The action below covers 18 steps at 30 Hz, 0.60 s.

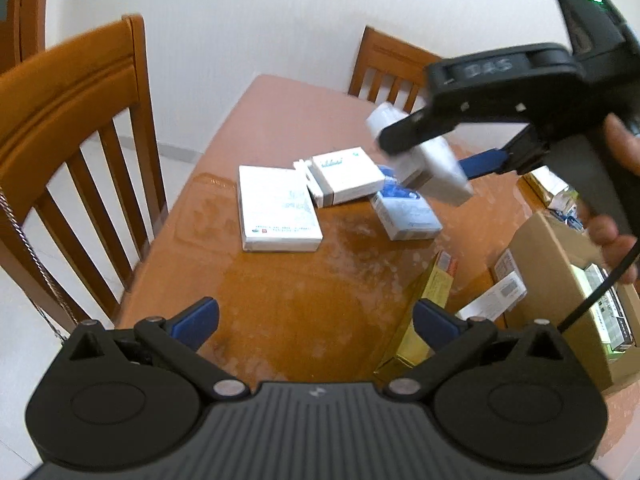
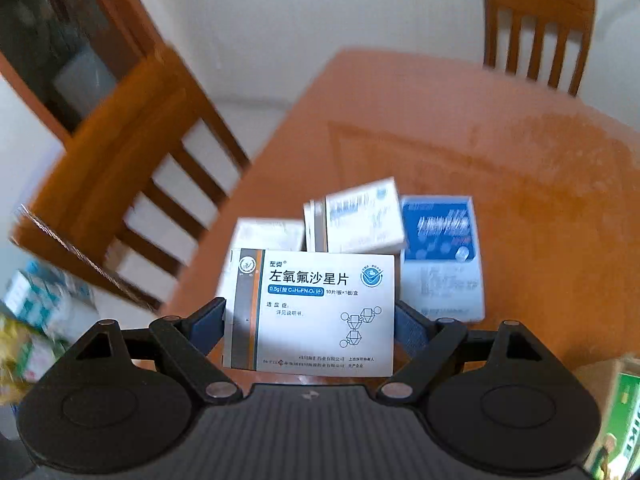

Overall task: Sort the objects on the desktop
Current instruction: 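Carry the medicine box with the right gripper into the cardboard box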

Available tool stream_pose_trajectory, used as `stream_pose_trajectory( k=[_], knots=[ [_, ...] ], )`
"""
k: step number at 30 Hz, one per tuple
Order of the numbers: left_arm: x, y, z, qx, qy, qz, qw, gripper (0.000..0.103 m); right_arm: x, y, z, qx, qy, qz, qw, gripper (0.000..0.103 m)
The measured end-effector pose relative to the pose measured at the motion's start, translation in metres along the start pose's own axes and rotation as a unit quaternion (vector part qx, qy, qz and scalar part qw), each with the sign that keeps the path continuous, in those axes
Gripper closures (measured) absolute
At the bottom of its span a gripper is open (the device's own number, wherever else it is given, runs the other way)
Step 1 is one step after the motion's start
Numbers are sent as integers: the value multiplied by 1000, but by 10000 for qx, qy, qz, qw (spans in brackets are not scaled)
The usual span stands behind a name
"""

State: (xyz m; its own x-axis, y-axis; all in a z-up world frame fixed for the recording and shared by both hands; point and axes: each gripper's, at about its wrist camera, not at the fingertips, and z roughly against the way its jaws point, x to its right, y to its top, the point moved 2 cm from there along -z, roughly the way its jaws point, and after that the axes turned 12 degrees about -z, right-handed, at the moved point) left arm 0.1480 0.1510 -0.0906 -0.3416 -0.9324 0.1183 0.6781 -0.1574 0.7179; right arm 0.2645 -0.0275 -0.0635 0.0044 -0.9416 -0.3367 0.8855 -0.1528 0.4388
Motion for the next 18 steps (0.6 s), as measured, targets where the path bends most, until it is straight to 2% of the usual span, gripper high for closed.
stream_pose_trajectory(
  k=[4,7,12,15,18],
  knots=[
    [22,8,15,187,-131,-232,9995,0,21,1,49,499,201,-270,9982,13],
    [45,14,20,269,-292,-456,9982,0,53,-6,93,849,156,-566,9947,13],
    [82,20,16,267,-589,-816,9946,0,119,-24,160,1333,-349,-1133,9840,13],
    [98,21,12,213,-701,-889,9933,0,159,-37,181,1426,-729,-1500,9756,13],
    [110,19,9,141,-747,-941,9927,0,191,-50,182,1334,-1034,-1780,9694,13]
  ],
)
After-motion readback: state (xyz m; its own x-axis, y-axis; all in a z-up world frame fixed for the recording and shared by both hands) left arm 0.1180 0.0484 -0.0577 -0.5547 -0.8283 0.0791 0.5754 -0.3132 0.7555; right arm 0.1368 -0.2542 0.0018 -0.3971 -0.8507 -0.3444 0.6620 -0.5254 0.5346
